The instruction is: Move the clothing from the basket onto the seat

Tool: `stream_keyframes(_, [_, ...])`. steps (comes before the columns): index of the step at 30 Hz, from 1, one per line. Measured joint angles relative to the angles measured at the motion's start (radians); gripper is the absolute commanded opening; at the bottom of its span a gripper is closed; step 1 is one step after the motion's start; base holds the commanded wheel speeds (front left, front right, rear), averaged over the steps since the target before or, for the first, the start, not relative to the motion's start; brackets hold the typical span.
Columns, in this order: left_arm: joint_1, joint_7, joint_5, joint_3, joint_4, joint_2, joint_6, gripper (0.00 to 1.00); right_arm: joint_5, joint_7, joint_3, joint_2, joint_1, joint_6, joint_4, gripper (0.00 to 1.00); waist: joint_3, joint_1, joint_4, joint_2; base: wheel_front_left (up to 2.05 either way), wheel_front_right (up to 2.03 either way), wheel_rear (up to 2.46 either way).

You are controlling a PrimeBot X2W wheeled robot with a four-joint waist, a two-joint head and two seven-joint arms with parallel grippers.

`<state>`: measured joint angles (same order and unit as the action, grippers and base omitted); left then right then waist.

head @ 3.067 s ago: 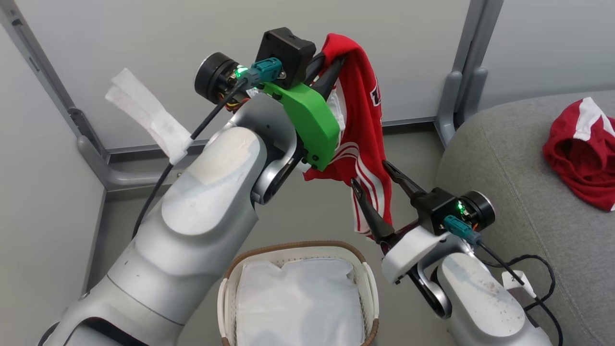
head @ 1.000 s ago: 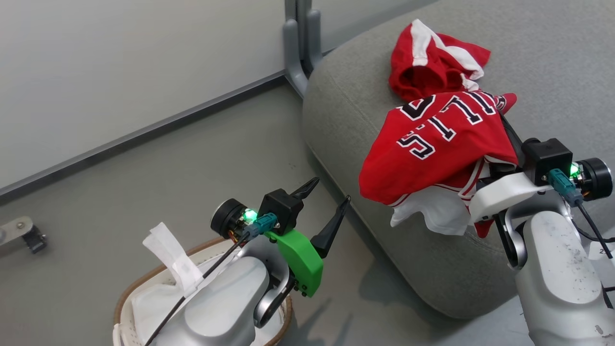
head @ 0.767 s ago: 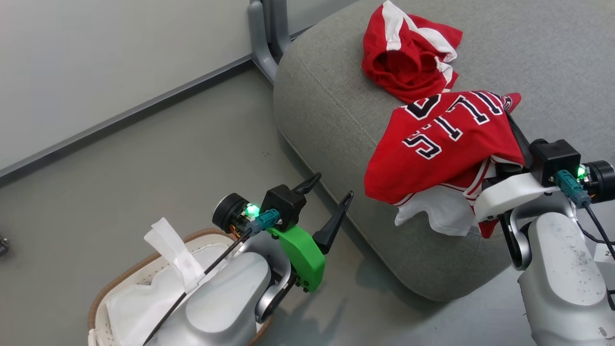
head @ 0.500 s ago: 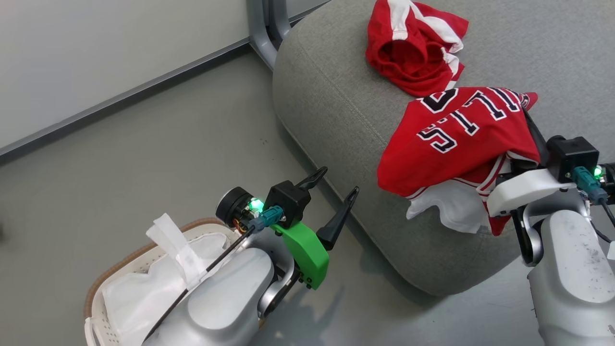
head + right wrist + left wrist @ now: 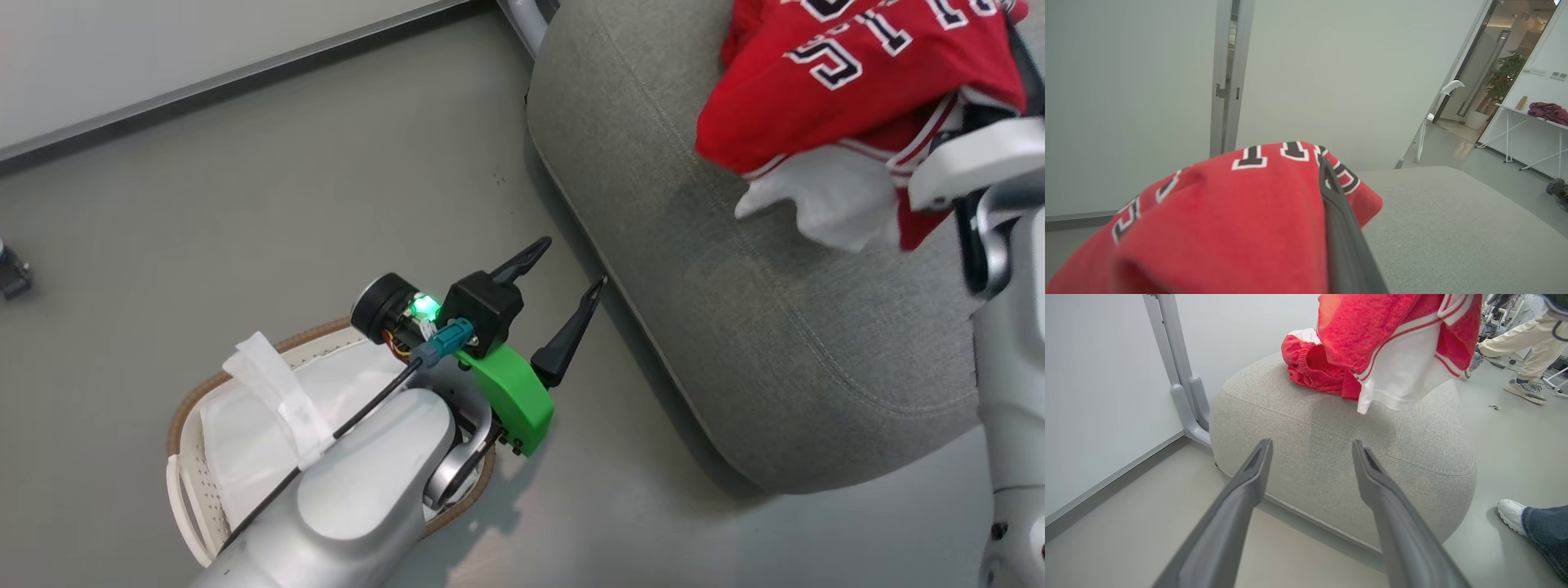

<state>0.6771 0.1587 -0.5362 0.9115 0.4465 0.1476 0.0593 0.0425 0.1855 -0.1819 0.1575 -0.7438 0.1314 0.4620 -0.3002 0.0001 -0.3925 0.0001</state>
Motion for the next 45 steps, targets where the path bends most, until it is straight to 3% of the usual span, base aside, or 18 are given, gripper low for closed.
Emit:
stream_keyframes(6, [0.036,-0.017,0.024,-0.002,-0.083,0.026,-0.025,1.00,-0.002,-0.091,-0.022,0.113,-0.235,0.000,0.038,0.00,-0.076,0.0000,0.050,0.0000,0.00,0.00,0.00])
stream_keyframes(10, [0.066,-0.030,0.046,0.001,-0.146,0.032,-0.038,1.00,-0.007,-0.145,-0.044,0.228,-0.383,0.000,0.080,0.00,-0.130,0.0001,0.088,0.0000,0.00,0.00,0.00])
stream_keyframes(13, [0.084,-0.035,0.062,0.014,-0.185,0.033,-0.039,1.00,0.011,-0.179,-0.060,0.308,-0.446,0.000,0.108,0.00,-0.165,0.0001,0.128,0.0000,0.00,0.00,0.00])
stream_keyframes(17, [0.096,-0.043,0.074,0.026,-0.228,0.032,-0.043,1.00,0.043,-0.220,-0.108,0.369,-0.468,0.000,0.132,0.00,-0.209,0.0001,0.187,0.0000,0.00,0.00,0.00])
stream_keyframes(24, [0.121,-0.057,0.095,0.031,-0.274,0.036,-0.056,1.00,0.127,-0.202,-0.157,0.392,-0.431,0.000,0.172,0.00,-0.300,0.0001,0.259,0.0000,0.00,0.00,0.00])
stream_keyframes(32, [0.141,-0.067,0.106,0.025,-0.294,0.056,-0.074,1.00,0.181,-0.141,-0.243,0.287,-0.365,0.000,0.291,0.00,-0.396,0.0001,0.298,0.0000,0.00,0.00,0.00])
stream_keyframes(33, [0.143,-0.070,0.106,0.025,-0.295,0.058,-0.077,1.00,0.182,-0.129,-0.253,0.272,-0.358,0.000,0.306,0.05,-0.404,0.0001,0.300,0.0000,0.00,0.00,0.00])
stream_keyframes(35, [0.144,-0.070,0.106,0.025,-0.297,0.064,-0.077,1.00,0.198,-0.106,-0.264,0.251,-0.349,0.000,0.331,0.49,-0.413,0.0001,0.298,0.0000,0.00,0.00,0.00])
stream_keyframes(36, [0.144,-0.072,0.106,0.024,-0.297,0.070,-0.077,1.00,0.202,-0.093,-0.267,0.240,-0.348,0.000,0.343,1.00,-0.414,0.0001,0.294,0.0000,0.00,0.00,0.00])
stream_keyframes(45, [0.138,-0.067,0.096,0.004,-0.295,0.098,-0.099,1.00,0.168,0.032,-0.238,0.187,-0.311,0.000,0.416,1.00,-0.391,0.0001,0.243,0.0000,0.00,0.00,0.00])
